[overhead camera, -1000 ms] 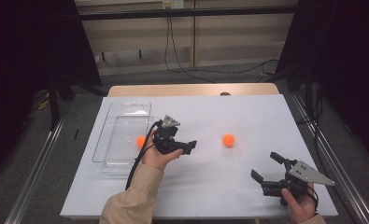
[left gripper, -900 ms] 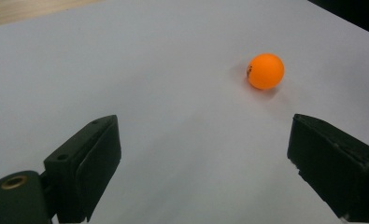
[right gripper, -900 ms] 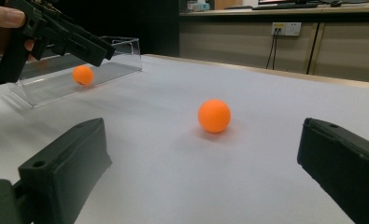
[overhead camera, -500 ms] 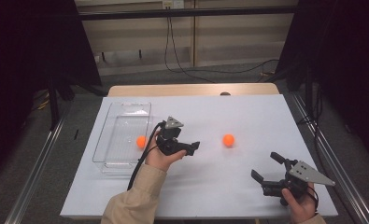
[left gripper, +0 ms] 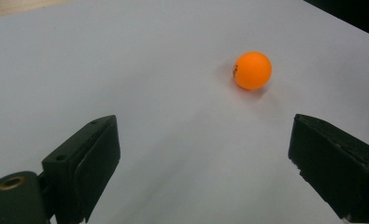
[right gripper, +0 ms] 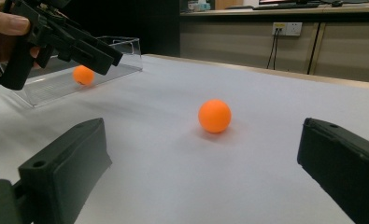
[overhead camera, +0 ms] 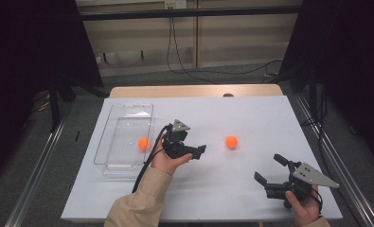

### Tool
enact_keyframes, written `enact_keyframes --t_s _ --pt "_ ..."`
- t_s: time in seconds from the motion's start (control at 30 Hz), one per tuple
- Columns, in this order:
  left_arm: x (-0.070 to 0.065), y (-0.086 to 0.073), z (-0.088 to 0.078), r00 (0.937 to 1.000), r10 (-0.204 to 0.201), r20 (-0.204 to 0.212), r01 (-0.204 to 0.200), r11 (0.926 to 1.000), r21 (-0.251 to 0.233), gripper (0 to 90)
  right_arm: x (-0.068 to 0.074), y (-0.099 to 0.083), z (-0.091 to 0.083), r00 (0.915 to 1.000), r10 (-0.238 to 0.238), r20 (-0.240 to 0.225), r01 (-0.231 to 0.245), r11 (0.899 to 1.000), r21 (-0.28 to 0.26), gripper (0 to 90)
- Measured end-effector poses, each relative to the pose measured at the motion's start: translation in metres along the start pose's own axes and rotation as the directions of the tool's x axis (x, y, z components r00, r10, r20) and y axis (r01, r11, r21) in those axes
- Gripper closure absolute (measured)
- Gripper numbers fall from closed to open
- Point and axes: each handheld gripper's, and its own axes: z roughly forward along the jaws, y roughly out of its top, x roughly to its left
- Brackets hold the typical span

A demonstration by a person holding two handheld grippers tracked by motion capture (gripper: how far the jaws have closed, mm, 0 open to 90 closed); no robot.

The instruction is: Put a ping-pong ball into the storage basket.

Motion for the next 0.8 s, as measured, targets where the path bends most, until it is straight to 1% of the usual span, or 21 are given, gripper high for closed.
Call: enact_keyframes --t_s 0.03,0.07,0.2,0.23,0.37,0.43,0.47,0.5,0.53,0.57,0.8 --pt "-0.001 0.000 0.001 1.0000 -0.006 0.001 0.006 1.0000 -0.003 8.9 0.000 0.000 0.000 1.0000 0.000 0.001 0.000 1.000 -0.001 1.2" --pt "-0.001 0.000 0.001 1.0000 0.005 -0.001 -0.005 1.0000 0.002 8.9 0.000 0.000 0.000 1.0000 -0.001 0.002 0.001 1.000 -0.002 1.2" --pt "-0.003 0.000 0.004 1.0000 -0.003 0.008 0.003 1.0000 0.002 8.9 -0.001 0.000 0.000 1.0000 0.002 0.002 -0.001 1.000 -0.003 1.2" --pt "-0.003 0.000 0.005 1.0000 0.006 0.007 -0.006 1.0000 0.008 8.9 0.000 0.000 0.000 1.0000 0.000 0.001 0.000 1.000 -0.001 1.2" --pt "-0.004 0.000 0.007 1.0000 0.007 0.004 -0.007 0.9999 0.009 8.8 0.000 0.000 0.000 1.0000 0.001 0.002 -0.001 1.000 -0.003 1.2" --pt "-0.006 -0.001 0.008 0.9999 -0.001 0.011 0.001 1.0000 0.005 8.8 0.000 0.000 0.000 1.0000 0.002 0.003 -0.002 1.000 -0.003 1.2" --pt "-0.006 -0.001 0.009 0.9999 0.003 0.016 -0.003 1.0000 0.008 8.8 0.000 0.000 -0.001 1.0000 0.002 0.003 -0.002 1.000 -0.003 1.2" --pt "-0.007 -0.001 0.009 0.9999 -0.001 0.016 0.001 1.0000 0.008 8.8 0.000 0.000 -0.001 1.0000 0.002 0.003 -0.002 1.000 -0.003 1.3" --pt "-0.007 0.000 0.010 0.9999 0.005 0.016 -0.005 0.9999 0.009 8.8 0.000 0.000 -0.001 1.0000 0.002 0.002 -0.002 1.000 -0.003 1.2" --pt "-0.007 0.000 0.011 0.9998 0.001 0.018 -0.001 0.9999 0.010 8.8 0.000 0.000 -0.001 1.0000 0.002 0.003 -0.002 1.000 -0.002 1.2" --pt "-0.009 -0.001 0.013 0.9999 0.005 0.016 -0.005 0.9999 0.014 8.8 0.000 0.000 -0.001 1.0000 0.001 0.004 -0.001 1.000 -0.003 1.2"
